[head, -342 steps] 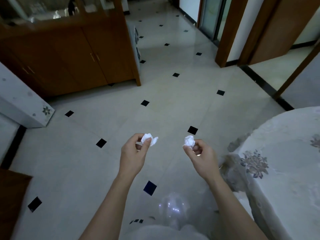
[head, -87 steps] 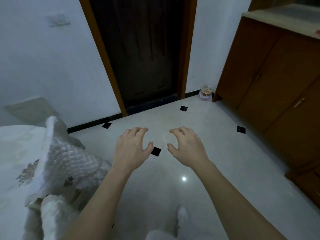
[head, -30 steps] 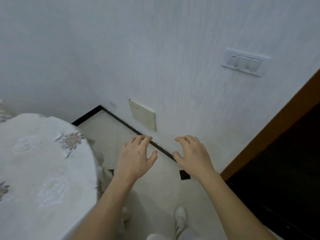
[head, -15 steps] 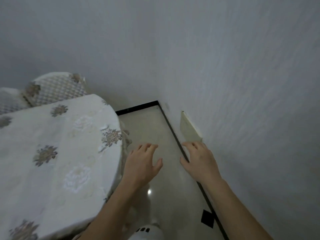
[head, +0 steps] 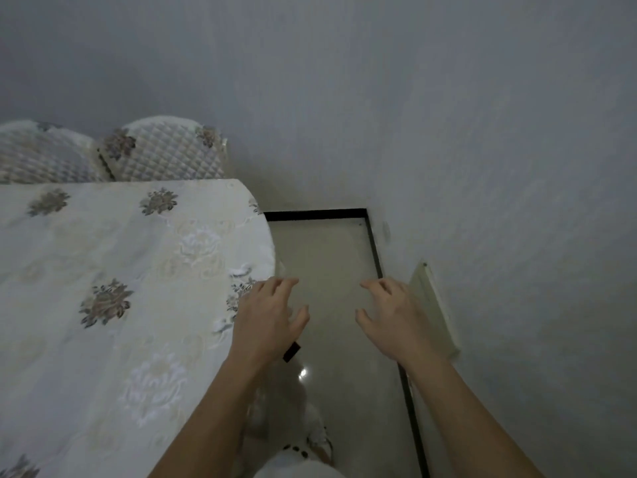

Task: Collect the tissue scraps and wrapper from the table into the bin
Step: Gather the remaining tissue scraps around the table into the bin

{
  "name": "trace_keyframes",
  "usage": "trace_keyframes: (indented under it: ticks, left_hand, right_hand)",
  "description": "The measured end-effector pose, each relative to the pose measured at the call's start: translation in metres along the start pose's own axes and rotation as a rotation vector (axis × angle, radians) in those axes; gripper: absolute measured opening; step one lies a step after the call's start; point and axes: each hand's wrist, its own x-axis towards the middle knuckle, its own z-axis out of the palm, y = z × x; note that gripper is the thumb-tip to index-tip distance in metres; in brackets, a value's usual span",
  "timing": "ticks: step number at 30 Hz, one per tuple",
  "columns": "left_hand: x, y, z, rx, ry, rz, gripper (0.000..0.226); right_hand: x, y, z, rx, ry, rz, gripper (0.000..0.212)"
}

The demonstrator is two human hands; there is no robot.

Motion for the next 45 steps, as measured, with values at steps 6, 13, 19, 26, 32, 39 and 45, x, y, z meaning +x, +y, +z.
trace_keyframes:
  ticks: [6,13,19,26,32,39,45]
  left_hand:
    - [0.085,-0.048,-0.006,0.022,0.020,-0.085,0.055]
    - [0.117,-0.101,-0.011,0.014,0.048,-0.255,0.049]
    - [0.098,-0.147,-0.014,-0.102,0.130,-0.536,0.050]
    - [0.038,-0.157,0.003,-0.220,0.223,-0.882,0.037]
    - [0.005,-0.136,0.039,-0.290,0.185,-1.061,0.038]
    - [-0.004,-0.130,0.081,-0.348,0.107,-1.158,0.048]
    - [-0.001,-0.140,0.112,-0.240,0.092,-1.068,0.042]
  right_hand:
    - [0.114,-0.013,0.009,-0.058,-0.016,-0.103,0.045]
    - [0.192,-0.040,0.039,-0.019,-0.153,-0.209,0.047]
    - [0.238,-0.075,0.074,0.044,-0.298,-0.351,0.037]
    - [0.274,-0.103,0.125,0.113,-0.562,-0.533,0.046]
    - [0.296,-0.118,0.159,0.028,-0.704,-0.704,0.050]
    - [0.306,-0.130,0.195,-0.078,-0.835,-0.853,0.057]
    - [0.322,-0.138,0.219,-0.223,-0.920,-0.982,0.063]
